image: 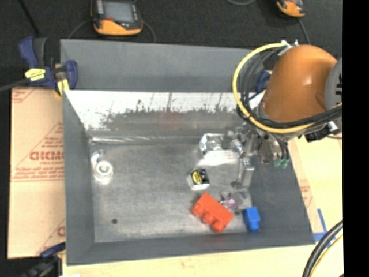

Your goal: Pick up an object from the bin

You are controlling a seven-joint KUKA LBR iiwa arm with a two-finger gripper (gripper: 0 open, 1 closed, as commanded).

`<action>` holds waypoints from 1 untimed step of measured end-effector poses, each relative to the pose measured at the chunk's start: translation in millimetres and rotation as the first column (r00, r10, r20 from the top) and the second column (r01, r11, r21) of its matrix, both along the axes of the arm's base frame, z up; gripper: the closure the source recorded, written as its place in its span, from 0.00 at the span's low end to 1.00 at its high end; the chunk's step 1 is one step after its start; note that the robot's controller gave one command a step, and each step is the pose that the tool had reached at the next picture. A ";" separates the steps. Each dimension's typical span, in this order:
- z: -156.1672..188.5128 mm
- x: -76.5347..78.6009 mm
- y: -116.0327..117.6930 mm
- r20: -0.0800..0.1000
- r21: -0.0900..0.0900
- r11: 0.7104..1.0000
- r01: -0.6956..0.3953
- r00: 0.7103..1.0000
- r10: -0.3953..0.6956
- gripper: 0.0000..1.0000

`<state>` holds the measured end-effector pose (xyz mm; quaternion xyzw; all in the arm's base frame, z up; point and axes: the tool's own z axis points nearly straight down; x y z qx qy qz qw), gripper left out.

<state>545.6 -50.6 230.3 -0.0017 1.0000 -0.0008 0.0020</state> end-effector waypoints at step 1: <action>-155.1 -42.8 3.0 -0.003 0.001 0.811 -0.585 0.811 0.585 0.00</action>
Offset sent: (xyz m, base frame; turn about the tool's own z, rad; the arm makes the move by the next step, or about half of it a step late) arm -0.0440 0.0031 -0.1566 -0.6252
